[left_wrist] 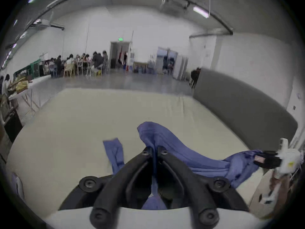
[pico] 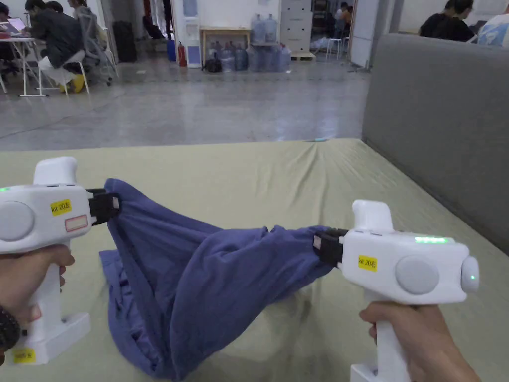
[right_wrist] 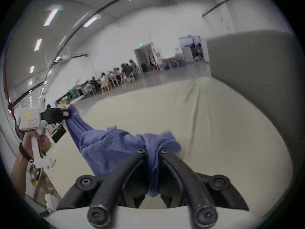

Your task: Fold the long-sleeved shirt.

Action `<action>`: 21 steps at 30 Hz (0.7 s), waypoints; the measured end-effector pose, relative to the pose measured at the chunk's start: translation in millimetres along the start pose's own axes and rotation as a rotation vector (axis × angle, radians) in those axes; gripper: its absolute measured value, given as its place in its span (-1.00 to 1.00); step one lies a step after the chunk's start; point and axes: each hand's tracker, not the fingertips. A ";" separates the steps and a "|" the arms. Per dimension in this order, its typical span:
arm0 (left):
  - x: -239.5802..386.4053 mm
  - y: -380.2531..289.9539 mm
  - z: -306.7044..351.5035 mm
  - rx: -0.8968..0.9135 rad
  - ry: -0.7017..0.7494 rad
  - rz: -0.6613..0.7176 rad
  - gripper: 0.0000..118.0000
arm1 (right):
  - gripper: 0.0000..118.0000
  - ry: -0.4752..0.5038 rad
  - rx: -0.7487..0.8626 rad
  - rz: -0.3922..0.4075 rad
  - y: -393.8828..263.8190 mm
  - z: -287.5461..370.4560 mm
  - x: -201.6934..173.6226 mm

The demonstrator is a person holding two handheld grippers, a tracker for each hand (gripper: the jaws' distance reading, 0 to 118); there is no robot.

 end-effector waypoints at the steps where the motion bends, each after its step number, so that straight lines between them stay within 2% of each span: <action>1: 1.9 11.9 12.8 0.027 -0.002 0.001 -1.00 | -0.92 0.000 0.023 0.032 16.3 -0.9 -6.2; 3: 6.2 37.9 28.9 0.071 0.022 -0.012 -1.00 | -0.92 0.000 0.075 0.072 52.6 -3.9 -19.7; 5: 13.9 66.2 37.9 0.103 0.035 -0.030 -1.00 | -0.92 0.039 0.112 0.072 90.8 -8.7 -30.2; 11: 17.8 157.3 15.7 0.168 0.117 -0.075 -1.00 | -0.92 0.049 0.154 0.103 213.9 -47.9 -50.6; 17: 24.7 242.2 -17.6 0.220 0.159 -0.057 -1.00 | -0.92 0.019 0.195 0.090 324.7 -77.8 -58.5; 21: 35.3 275.8 -27.3 0.298 0.130 -0.039 -1.00 | -0.92 -0.017 0.233 0.087 357.2 -76.2 -60.8</action>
